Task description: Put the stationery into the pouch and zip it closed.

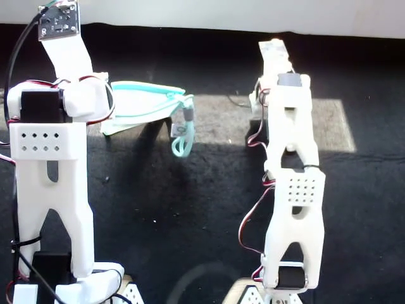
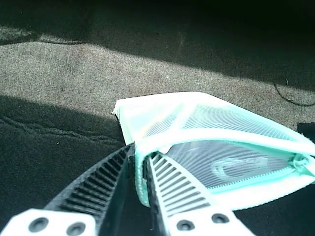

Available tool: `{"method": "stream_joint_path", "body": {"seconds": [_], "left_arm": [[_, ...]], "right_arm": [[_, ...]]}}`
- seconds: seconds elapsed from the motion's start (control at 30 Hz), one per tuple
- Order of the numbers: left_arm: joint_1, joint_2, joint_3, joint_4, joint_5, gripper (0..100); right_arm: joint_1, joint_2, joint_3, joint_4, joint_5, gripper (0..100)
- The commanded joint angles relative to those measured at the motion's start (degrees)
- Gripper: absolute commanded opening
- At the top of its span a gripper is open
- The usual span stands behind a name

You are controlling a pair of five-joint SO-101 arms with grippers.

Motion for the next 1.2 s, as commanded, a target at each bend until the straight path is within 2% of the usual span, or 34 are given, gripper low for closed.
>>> {"method": "stream_joint_path", "body": {"seconds": [0.0,0.37,0.73,0.97,1.03,1.1,1.17], "left_arm": [[-0.8,4.6,0.8,-0.3,0.3,1],[-0.6,4.6,0.8,0.2,0.3,1],[-0.7,4.6,0.8,0.2,0.3,1],[-0.7,4.6,0.8,0.2,0.3,1],[-0.7,4.6,0.8,0.2,0.3,1],[-0.7,4.6,0.8,0.2,0.3,1],[-0.7,4.6,0.8,0.2,0.3,1]], "right_arm": [[0.8,3.3,-6.2,4.2,-0.5,13.5],[1.3,13.4,-15.7,6.4,-0.4,13.4],[2.9,11.7,-15.9,9.0,-0.2,13.6],[2.6,11.9,-15.4,5.0,-0.2,13.3],[2.6,11.9,-15.4,4.4,-0.2,10.1],[2.6,11.8,-15.7,4.8,-0.1,0.7],[2.7,11.3,-15.9,6.2,-0.2,1.7]]}}
